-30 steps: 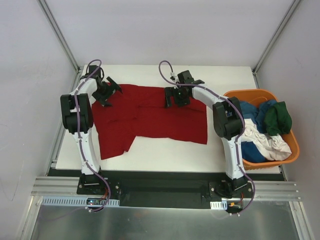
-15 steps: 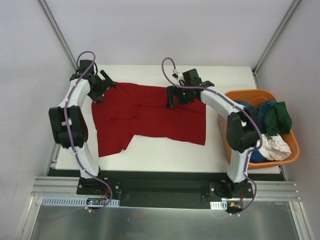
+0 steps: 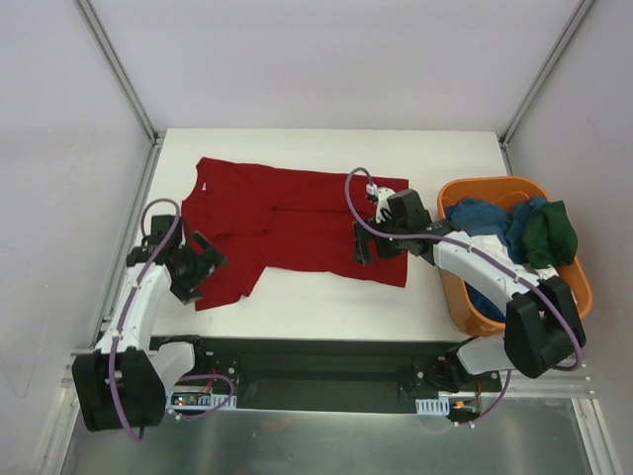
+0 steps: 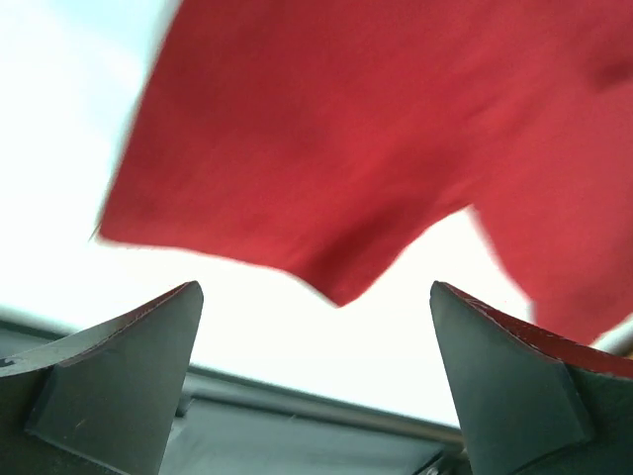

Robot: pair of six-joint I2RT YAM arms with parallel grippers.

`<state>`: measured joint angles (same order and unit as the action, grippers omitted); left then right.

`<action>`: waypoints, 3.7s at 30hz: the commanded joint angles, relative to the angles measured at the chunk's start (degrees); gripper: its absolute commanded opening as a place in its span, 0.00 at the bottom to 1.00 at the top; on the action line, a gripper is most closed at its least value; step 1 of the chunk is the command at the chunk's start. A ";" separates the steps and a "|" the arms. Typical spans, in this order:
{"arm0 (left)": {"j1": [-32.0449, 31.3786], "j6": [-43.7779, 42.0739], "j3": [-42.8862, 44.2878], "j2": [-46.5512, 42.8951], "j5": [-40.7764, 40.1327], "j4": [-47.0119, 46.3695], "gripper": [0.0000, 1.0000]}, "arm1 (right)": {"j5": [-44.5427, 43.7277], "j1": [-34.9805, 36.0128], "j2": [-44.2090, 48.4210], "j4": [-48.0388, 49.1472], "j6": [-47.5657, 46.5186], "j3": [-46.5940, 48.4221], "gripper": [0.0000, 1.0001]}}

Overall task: Fold and stack the t-shirts
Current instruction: Fold the tshirt

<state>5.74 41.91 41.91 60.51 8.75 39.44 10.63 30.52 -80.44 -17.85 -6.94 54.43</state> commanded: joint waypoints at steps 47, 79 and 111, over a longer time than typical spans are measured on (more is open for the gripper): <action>0.42 9.68 -14.31 -2.06 -16.75 -7.89 0.00 | -16.79 0.24 19.80 -3.41 13.44 -8.55 0.97; 0.41 5.73 -14.05 -3.82 -12.62 -10.00 0.00 | -29.09 9.38 10.31 -13.27 23.99 -11.28 0.98; 0.41 5.90 -12.73 -4.00 -9.81 -10.52 0.00 | -23.11 2.35 -5.07 -4.74 19.69 -11.20 0.26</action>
<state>5.74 48.45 27.70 56.88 -1.69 28.91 -12.95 33.41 -82.63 -23.79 13.43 42.30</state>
